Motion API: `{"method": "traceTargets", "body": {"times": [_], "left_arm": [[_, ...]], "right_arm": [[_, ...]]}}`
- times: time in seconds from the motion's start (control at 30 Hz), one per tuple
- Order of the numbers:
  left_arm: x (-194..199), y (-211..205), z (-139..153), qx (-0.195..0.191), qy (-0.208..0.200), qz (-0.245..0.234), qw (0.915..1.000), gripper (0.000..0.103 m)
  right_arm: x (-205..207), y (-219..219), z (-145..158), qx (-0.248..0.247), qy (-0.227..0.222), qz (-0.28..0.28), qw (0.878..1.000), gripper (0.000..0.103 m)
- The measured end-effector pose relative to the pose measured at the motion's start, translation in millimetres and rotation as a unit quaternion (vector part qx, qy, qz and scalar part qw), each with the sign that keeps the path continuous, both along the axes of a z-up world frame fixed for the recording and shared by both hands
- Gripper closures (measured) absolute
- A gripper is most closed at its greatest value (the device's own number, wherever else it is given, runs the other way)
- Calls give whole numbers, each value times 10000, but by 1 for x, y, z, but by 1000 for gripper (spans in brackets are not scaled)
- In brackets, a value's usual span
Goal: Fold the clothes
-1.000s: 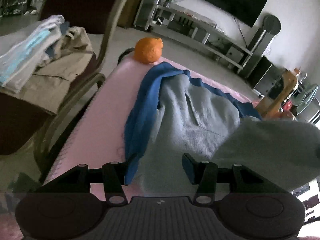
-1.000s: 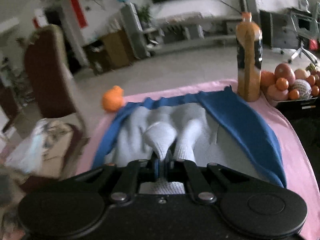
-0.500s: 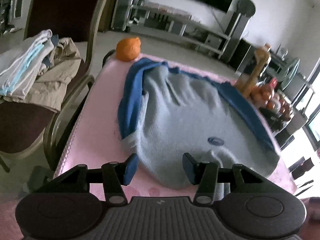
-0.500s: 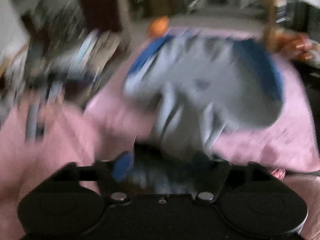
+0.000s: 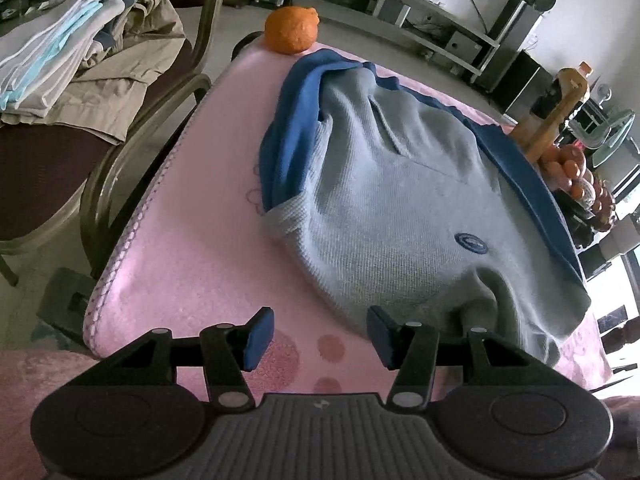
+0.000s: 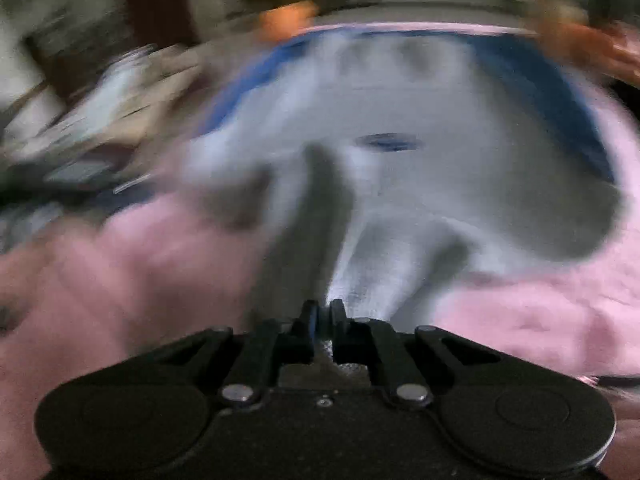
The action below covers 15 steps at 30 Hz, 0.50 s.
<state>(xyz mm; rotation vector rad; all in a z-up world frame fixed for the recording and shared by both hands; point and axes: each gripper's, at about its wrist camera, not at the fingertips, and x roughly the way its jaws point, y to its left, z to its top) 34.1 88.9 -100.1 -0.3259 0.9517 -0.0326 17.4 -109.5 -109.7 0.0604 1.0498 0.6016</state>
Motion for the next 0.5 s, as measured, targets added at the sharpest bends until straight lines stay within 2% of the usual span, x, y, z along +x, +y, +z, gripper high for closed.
{"method": "traceTargets", "body": {"times": [0.03, 0.13, 0.2, 0.23, 0.27, 0.3, 0.33, 0.4, 0.47, 0.5], "left_arm": [[1, 0, 0, -6, 7, 5, 10000, 51], [7, 1, -4, 135, 196, 166, 9996, 50], [12, 4, -7, 167, 336, 302, 9988, 50], [15, 5, -8, 127, 383, 355, 9986, 50], [19, 6, -9, 64, 406, 374, 9985, 50], [23, 7, -10, 0, 428, 392, 9983, 50], [27, 7, -10, -49, 451, 404, 9982, 50], [38, 2, -11, 23, 487, 370, 9981, 50], [49, -8, -14, 296, 556, 333, 9975, 50], [54, -13, -17, 422, 599, 323, 9968, 50]], "right_arm": [[-10, 8, 3, 118, 141, 545, 9983, 98], [-42, 33, 10, -338, 177, 1632, 9859, 96], [-41, 32, 11, -588, 143, 1496, 9869, 88], [-34, 21, 13, -477, 123, 1205, 9915, 72], [-24, 6, 15, -269, 118, 754, 9967, 52], [-14, -13, 17, 10, 151, 204, 9997, 44], [-4, -35, 19, 336, 221, -381, 9985, 39], [12, -79, 24, 911, 194, -1504, 9842, 38], [26, -123, 29, 1354, 58, -2578, 9566, 38], [31, -142, 28, 1381, -37, -3052, 9422, 38]]}}
